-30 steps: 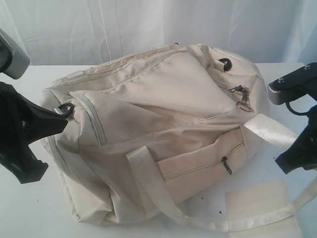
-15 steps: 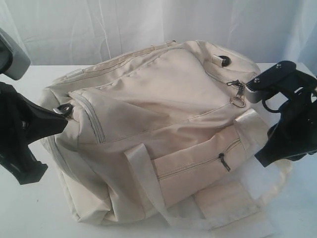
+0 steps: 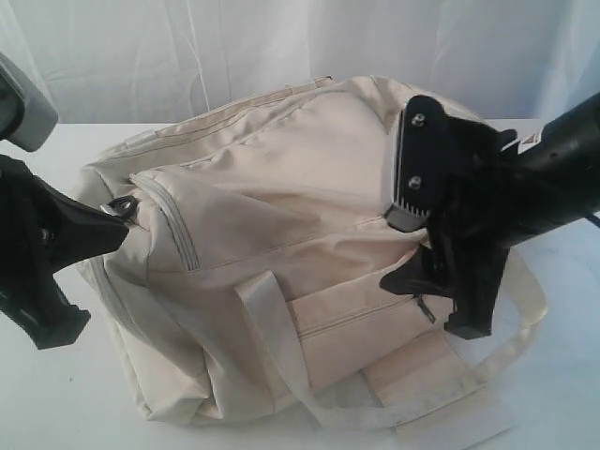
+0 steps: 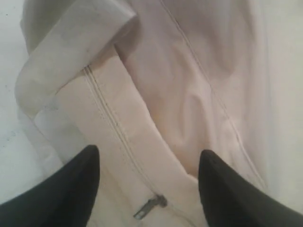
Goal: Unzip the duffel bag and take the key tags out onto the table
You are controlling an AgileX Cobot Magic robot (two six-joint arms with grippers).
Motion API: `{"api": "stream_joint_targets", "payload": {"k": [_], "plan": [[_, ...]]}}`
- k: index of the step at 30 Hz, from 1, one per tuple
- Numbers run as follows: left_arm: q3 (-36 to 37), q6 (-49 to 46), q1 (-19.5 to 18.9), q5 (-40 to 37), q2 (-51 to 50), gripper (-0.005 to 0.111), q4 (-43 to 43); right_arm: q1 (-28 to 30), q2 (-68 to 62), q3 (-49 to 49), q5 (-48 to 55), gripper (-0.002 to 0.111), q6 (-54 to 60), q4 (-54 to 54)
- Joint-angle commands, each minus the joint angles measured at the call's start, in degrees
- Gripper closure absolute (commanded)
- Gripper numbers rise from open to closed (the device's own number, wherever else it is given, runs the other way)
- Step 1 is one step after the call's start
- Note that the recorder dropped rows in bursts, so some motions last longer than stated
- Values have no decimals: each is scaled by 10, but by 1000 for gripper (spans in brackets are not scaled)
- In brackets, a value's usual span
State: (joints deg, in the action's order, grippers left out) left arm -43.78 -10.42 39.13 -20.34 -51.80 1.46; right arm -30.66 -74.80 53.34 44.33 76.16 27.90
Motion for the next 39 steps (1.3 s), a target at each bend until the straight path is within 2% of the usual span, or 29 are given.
{"api": "stream_joint_targets", "payload": {"k": [1,16,21,24,27,34,39], "plan": [[-3,-1,3,-1,5,107,6,-16,-29,2,-48,51,89,15],[-3,-1,3,-1,5,107,6,-16,-158,2,-82,52,136,6],[-3,-1,3,-1,5,107,6,-17,-181,2,-27,68,136,7],[-3,-1,3,-1,5,107,6,-26,-188,2,12,85,136,10],[-3,-1,3,-1,5,107,6,-37,-188,2,45,108,136,10],[-3,-1,3,-2,5,107,6,-42,-187,-1,166,108,131,-12],[-3,-1,3,-2,5,107,6,-42,-182,-15,212,108,72,-75]]}}
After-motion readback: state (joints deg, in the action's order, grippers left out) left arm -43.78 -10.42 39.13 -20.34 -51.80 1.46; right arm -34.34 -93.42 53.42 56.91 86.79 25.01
